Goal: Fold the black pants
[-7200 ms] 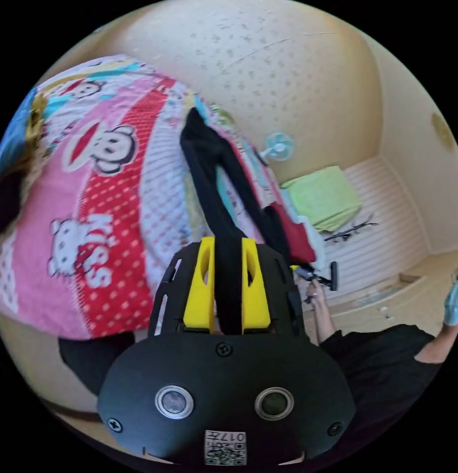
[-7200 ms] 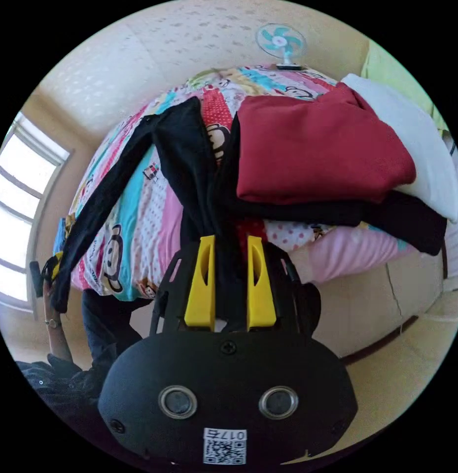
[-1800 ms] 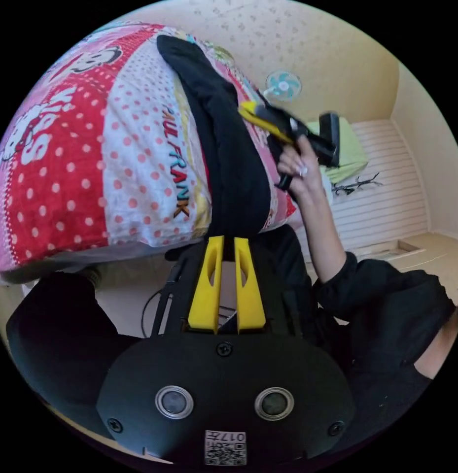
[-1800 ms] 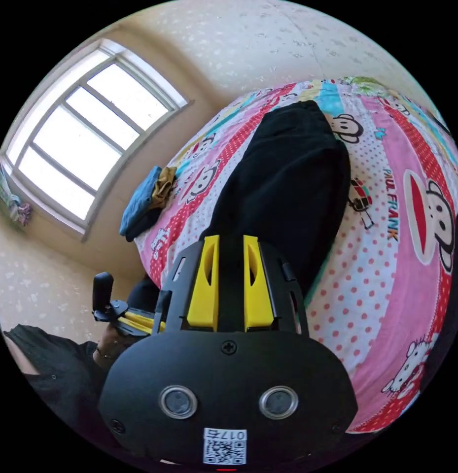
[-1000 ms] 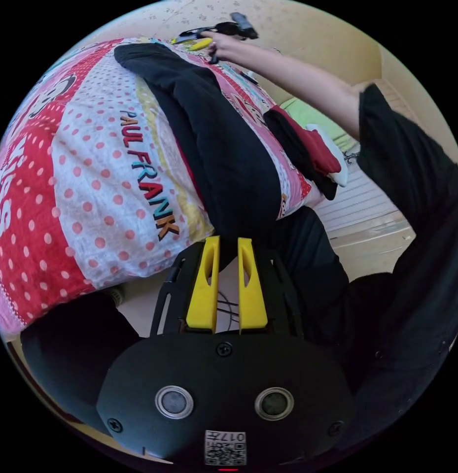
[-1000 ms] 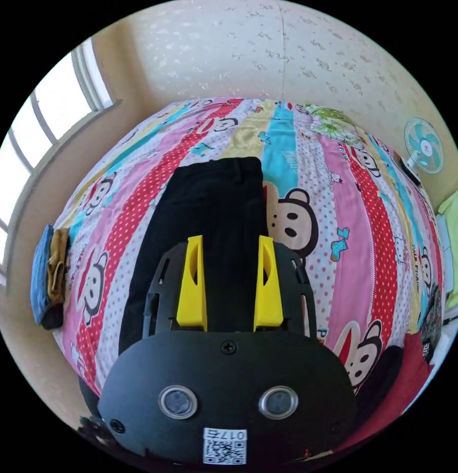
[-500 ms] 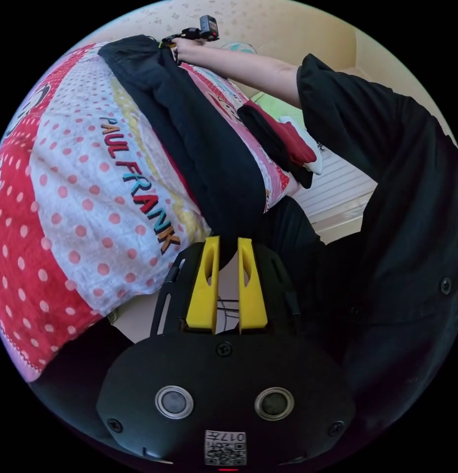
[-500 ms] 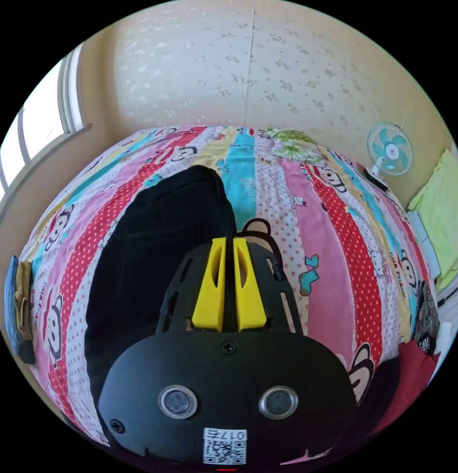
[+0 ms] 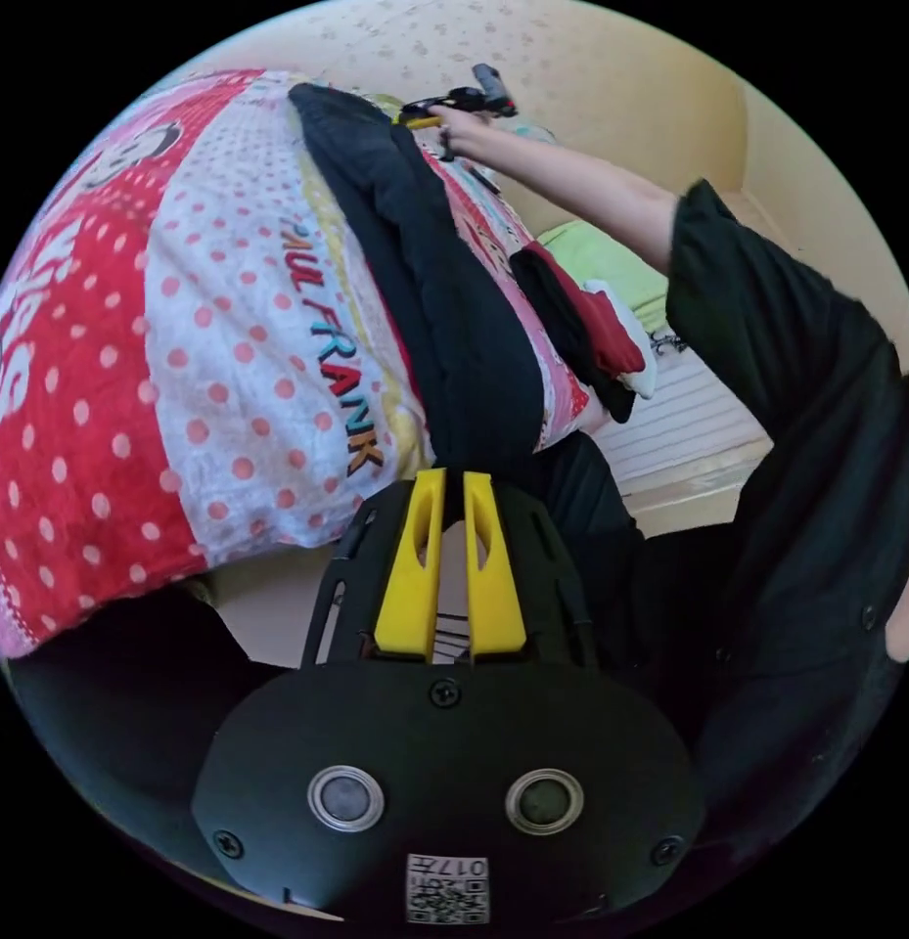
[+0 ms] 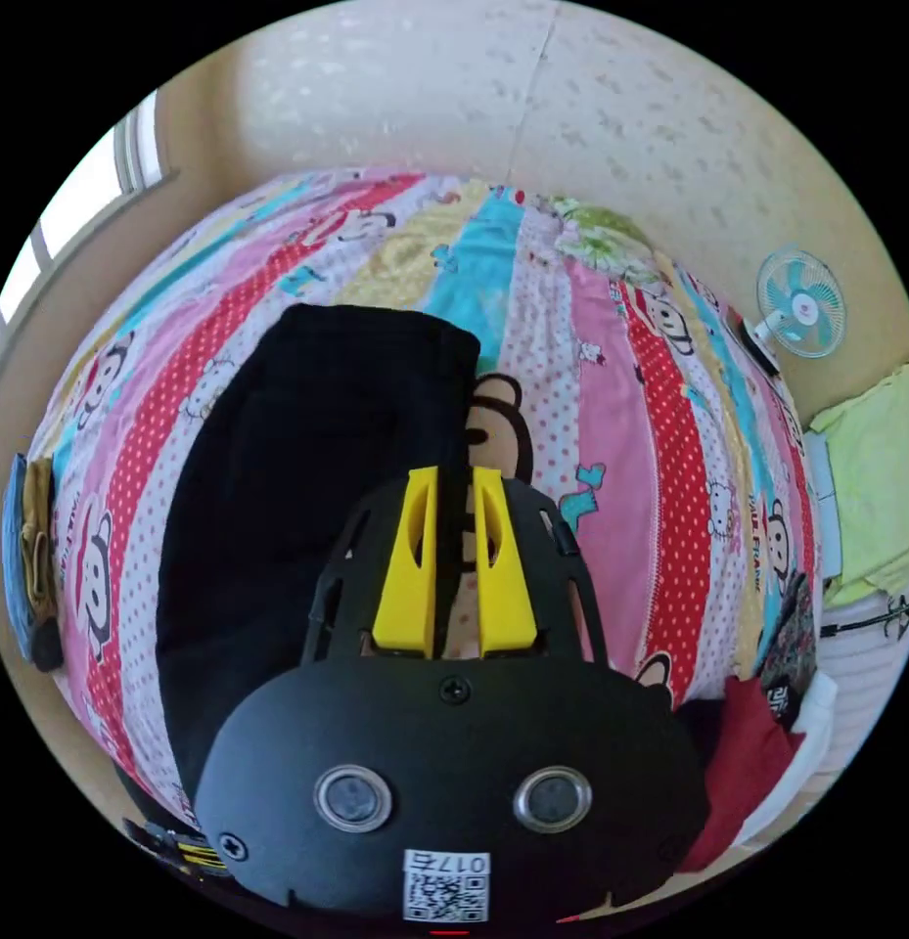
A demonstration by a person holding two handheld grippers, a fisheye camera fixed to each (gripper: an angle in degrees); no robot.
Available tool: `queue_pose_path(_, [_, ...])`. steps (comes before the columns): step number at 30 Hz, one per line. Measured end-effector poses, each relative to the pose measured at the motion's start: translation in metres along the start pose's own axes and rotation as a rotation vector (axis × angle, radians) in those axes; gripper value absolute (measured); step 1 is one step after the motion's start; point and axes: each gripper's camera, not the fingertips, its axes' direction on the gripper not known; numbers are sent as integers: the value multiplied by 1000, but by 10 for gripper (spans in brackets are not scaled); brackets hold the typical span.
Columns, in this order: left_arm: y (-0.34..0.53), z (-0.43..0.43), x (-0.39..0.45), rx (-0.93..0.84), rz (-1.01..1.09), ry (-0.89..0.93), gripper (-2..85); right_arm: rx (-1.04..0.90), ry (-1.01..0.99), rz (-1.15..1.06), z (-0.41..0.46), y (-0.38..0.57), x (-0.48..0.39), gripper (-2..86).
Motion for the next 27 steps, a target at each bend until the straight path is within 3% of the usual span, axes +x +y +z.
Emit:
queue_pose_path(4, [6, -38, 3, 132, -36, -14, 107, 94, -396, -85, -42, 82, 31, 75])
queue_pose_path(7, [-3, -66, -2, 224, -32, 11, 124, 58, -742, -67, -39, 173, 66, 81])
queue_pose_path(11, [-42, -71, -14, 206, 11, 42, 131, -75, -1147, 67, -1, 295, 107, 127])
queue_pose_path(14, [-73, -56, -24, 130, 23, -4, 135, -3, -1235, 174, -3, 369, 139, 142])
queue_pose_path(19, [-59, -50, -23, 106, -9, 131, 145, -14, -1236, 184, -18, 447, 167, 146])
queue_pose_path(27, [-55, -32, -23, 18, -75, 232, 115, -150, -1381, 114, -9, 448, 172, 125])
